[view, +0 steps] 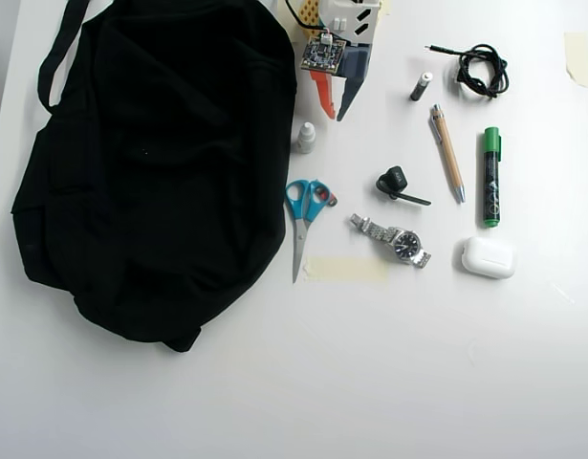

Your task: Put the black bike light into the black bag

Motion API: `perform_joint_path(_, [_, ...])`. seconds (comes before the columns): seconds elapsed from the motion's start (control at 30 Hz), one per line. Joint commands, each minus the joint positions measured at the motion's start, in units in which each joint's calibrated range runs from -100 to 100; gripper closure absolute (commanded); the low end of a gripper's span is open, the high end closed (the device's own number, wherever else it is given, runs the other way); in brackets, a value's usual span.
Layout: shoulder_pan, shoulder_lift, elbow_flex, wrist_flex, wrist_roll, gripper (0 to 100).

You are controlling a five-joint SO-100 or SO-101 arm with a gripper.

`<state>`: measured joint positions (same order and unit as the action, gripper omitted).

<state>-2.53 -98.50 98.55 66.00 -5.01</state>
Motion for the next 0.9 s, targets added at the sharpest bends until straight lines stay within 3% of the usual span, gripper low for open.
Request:
perform_joint_path(0.0, [0.29,-0.84,0.73,0.32,0.18,98])
perform_joint_path(0.67, [-0.16,-0.92,0.64,0.24,0.18,98])
perform_joint_path(0.87, [-0.53,-0.92,-1.24,-9.5,-0.4,98])
